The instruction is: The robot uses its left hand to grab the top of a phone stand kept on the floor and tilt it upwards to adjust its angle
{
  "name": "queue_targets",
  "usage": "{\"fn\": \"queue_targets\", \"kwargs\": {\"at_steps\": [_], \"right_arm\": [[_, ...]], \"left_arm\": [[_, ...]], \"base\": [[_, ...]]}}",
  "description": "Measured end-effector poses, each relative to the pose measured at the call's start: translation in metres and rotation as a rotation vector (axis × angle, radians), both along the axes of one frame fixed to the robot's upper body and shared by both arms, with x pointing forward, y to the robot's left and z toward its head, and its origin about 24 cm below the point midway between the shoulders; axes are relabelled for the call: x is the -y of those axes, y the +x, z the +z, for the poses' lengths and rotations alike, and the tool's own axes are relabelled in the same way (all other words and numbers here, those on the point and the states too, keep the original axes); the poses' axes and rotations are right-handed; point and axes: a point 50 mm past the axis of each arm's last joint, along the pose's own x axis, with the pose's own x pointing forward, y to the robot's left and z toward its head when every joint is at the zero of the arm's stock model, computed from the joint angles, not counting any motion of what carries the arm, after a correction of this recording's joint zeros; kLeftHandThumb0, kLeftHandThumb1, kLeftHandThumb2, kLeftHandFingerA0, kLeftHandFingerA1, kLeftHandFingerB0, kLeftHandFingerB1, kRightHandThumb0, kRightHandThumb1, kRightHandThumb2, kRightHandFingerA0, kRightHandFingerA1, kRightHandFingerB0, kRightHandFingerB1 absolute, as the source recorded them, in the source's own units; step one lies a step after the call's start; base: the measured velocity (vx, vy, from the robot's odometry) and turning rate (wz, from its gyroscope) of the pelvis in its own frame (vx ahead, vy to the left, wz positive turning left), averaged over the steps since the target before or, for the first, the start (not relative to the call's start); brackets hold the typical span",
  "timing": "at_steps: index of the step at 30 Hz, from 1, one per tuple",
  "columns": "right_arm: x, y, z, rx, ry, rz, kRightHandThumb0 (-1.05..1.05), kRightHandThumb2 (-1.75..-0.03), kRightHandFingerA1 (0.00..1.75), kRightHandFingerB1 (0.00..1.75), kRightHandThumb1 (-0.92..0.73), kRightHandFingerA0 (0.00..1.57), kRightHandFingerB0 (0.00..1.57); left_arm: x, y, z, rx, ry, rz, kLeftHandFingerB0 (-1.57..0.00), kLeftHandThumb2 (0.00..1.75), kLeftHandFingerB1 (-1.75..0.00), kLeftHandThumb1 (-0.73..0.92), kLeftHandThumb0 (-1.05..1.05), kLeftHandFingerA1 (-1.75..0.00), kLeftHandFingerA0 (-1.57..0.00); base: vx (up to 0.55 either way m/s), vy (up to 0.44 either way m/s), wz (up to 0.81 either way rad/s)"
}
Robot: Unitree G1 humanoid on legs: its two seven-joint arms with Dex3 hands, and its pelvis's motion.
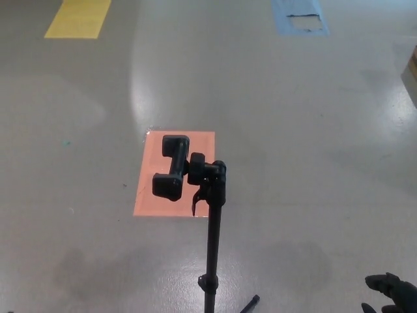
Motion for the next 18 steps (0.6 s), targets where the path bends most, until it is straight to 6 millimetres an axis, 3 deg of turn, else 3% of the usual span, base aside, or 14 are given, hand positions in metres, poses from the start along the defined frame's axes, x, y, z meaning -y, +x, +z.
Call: {"fn": "queue_targets", "kwargs": {"at_steps": [2,3,7,8,9,10,11,12,13,14,15,16,17,18], "right_arm": [[-0.001,0.000,0.000,0.007,0.003,0.002,-0.33,-1.13,0.47,0.47,-0.60,0.00,0.00],[-0.001,0.001,0.000,0.010,0.004,0.003,-0.33,-1.13,0.47,0.47,-0.61,0.00,0.00],[-0.001,0.001,0.000,0.016,0.006,0.004,-0.33,-1.13,0.47,0.47,-0.61,0.00,0.00],[-0.001,0.001,0.000,0.017,0.006,0.004,-0.62,-0.67,0.32,0.27,-0.90,0.23,0.14],[-0.001,0.001,0.001,0.018,0.007,0.004,-0.62,-0.67,0.32,0.27,-0.90,0.23,0.14],[-0.001,0.000,0.000,0.018,0.007,0.004,-0.62,-0.67,0.32,0.27,-0.90,0.23,0.15],[-0.001,0.000,0.000,0.019,0.006,0.004,-0.33,-1.12,0.47,0.47,-0.60,0.00,0.00],[-0.001,0.000,0.000,0.019,0.006,0.004,-0.33,-1.12,0.47,0.47,-0.60,0.00,0.00],[-0.001,0.000,0.000,0.020,0.006,0.005,-0.33,-1.12,0.47,0.47,-0.60,0.01,0.01],[-0.001,0.000,0.000,0.020,0.006,0.005,-0.33,-1.12,0.47,0.47,-0.60,0.00,0.00],[-0.001,0.000,0.000,0.021,0.006,0.005,-0.33,-1.12,0.47,0.47,-0.60,0.00,0.00],[-0.001,0.001,0.001,0.022,0.007,0.005,-0.33,-1.13,0.47,0.47,-0.61,0.00,0.00],[-0.001,0.001,0.001,0.022,0.007,0.006,-0.33,-1.13,0.47,0.47,-0.61,0.00,0.00],[-0.001,0.001,0.001,0.023,0.007,0.006,-0.33,-1.13,0.47,0.47,-0.61,0.00,0.00]], "left_arm": [[0.001,0.004,0.003,0.024,0.007,-0.011,-0.07,0.98,-0.28,0.72,-0.83,-0.39,-0.12],[0.001,0.007,0.005,0.041,0.010,-0.016,0.00,1.05,-0.28,0.69,-0.81,-0.44,-0.15],[0.001,0.019,0.018,0.130,0.026,-0.040,-0.05,1.03,-0.27,0.70,-0.84,-0.38,-0.11],[0.000,0.021,0.021,0.150,0.033,-0.047,0.00,1.06,-0.30,0.69,-0.86,-0.36,-0.11],[-0.001,0.023,0.024,0.164,0.037,-0.050,0.00,1.06,-0.30,0.69,-0.86,-0.36,-0.11],[-0.002,0.025,0.027,0.182,0.041,-0.055,-0.05,0.68,-0.27,0.87,-0.89,-0.27,-0.17],[-0.003,0.028,0.032,0.209,0.045,-0.064,0.00,1.08,-0.31,0.69,-0.89,-0.42,-0.10],[-0.003,0.029,0.034,0.217,0.047,-0.068,0.00,1.08,-0.31,0.69,-0.89,-0.42,-0.10],[-0.004,0.032,0.039,0.244,0.053,-0.080,-0.07,0.67,-0.27,0.88,-0.93,-0.29,-0.16],[-0.004,0.035,0.042,0.264,0.058,-0.090,-0.03,1.06,-0.31,0.69,-0.89,-0.34,-0.08],[-0.004,0.036,0.043,0.272,0.060,-0.094,-0.03,1.06,-0.31,0.69,-0.89,-0.34,-0.08],[-0.004,0.039,0.049,0.300,0.068,-0.112,-0.08,0.67,-0.26,0.86,-0.88,-0.27,-0.14],[-0.004,0.041,0.052,0.316,0.073,-0.122,-0.08,0.67,-0.26,0.86,-0.88,-0.27,-0.14],[-0.004,0.045,0.058,0.344,0.083,-0.140,-0.03,1.05,-0.31,0.70,-0.87,-0.35,-0.10]], "base": [[0.00,0.000,0.00],[0.00,0.000,0.00],[0.00,0.000,0.00],[0.00,0.000,0.00],[0.00,0.000,0.00],[0.00,0.000,0.00],[0.00,0.000,0.00],[0.00,0.000,0.00],[0.00,0.000,0.00],[0.00,0.000,0.00],[0.00,0.000,0.00],[0.00,0.000,0.00],[0.00,0.000,0.00],[0.00,0.000,0.00]]}}
